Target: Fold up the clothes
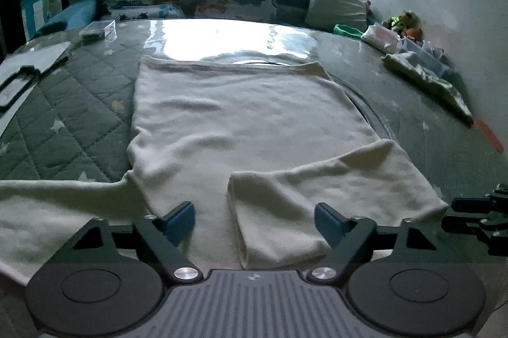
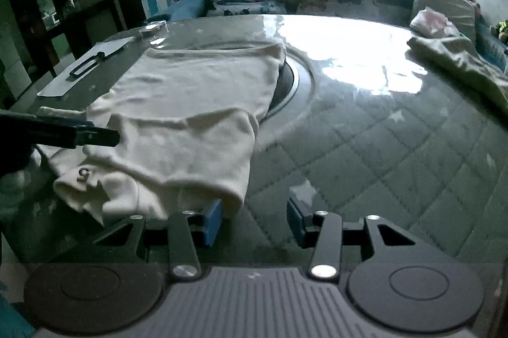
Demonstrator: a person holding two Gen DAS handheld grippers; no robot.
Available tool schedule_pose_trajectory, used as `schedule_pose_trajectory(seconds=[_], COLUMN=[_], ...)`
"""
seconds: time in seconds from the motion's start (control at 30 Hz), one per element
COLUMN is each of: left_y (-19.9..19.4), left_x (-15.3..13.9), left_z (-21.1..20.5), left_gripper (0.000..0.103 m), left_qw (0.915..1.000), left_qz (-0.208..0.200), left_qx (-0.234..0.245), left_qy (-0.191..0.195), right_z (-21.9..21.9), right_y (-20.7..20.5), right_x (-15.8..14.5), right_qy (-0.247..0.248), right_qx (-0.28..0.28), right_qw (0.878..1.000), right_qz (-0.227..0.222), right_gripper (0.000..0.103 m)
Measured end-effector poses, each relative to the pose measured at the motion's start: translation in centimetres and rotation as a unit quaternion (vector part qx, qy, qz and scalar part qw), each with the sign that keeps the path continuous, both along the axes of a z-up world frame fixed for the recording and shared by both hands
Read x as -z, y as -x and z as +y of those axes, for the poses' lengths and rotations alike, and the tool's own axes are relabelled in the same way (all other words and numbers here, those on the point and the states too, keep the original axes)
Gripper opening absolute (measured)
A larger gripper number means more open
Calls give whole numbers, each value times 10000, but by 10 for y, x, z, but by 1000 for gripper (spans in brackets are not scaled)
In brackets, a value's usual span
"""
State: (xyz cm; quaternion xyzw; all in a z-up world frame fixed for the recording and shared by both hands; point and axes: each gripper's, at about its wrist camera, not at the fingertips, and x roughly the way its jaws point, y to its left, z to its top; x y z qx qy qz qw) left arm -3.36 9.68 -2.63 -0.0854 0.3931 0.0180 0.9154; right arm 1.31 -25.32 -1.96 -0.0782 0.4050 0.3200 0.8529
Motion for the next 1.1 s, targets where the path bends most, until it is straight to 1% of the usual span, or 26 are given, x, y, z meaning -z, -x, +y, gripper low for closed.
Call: schedule_pose_trajectory(seconds=[0.07,0.1,0.17,0.2,0.27,0.33,0.37,0.4,0.47,0.53,0.63,0.7,0.77,0.83,0.9,0.97,1.0,1.03,1.1], left_y=[-1,-1,-1,-1,-2,-2,-2,-2,-1,0,2,3,4,5,5,4,4,4,4], left_x=[0,0,0,-1,-1,-3,-5,-6,-10,-13,-12,-11,-9,-7,-5,-3,-2,-1,-2], left_z=[-4,-5,-7,-6,-5,-3,-1,0,4,5,6,5,4,2,2,-1,-3,-5,-7], left_gripper=[67,63,42,37,22,16,10,7,5,5,10,23,44,46,46,41,36,22,10], left_qw=[9999,9998,9994,9993,9992,9992,9993,9993,9995,9995,9995,9995,9994,9993,9995,9994,9993,9991,9987], left_qz=[-23,-34,-43,-39,-26,-38,-55,-72,-122,-185,-179,-138,-104,-92,-70,-62,-59,-73,-113], left_qx=[22,32,32,24,-11,-32,-42,-52,-70,-35,36,58,69,65,85,135,162,175,142], left_qy=[-143,-205,-334,-360,-401,-395,-377,-359,-271,-272,-251,-269,-319,-343,-279,-302,-320,-382,-466], right_z=[-1,-2,-3,-3,-1,3,6,8,12,17,24,26,28,28,28,28,28,28,28], right_y=[0,0,0,1,2,4,5,5,7,11,18,21,21,21,21,20,20,20,20], right_x=[3,5,8,8,9,10,11,11,13,14,15,15,15,16,16,17,17,17,18], right_qy=[-106,-160,-266,-321,-348,-368,-373,-376,-327,-179,56,90,134,150,147,139,136,139,159], right_qx=[98,147,244,271,271,253,247,240,230,205,120,69,54,43,34,30,30,36,45], right_qw=[9999,9998,9993,9991,9990,9990,9989,9989,9989,9989,9978,9973,9968,9965,9965,9965,9965,9965,9962], right_qz=[0,0,1,7,-52,-92,-110,-131,-231,-392,-652,-732,-792,-823,-826,-823,-824,-829,-857], right_gripper=[45,45,45,44,44,44,44,44,44,42,38,37,37,37,37,37,37,37,37])
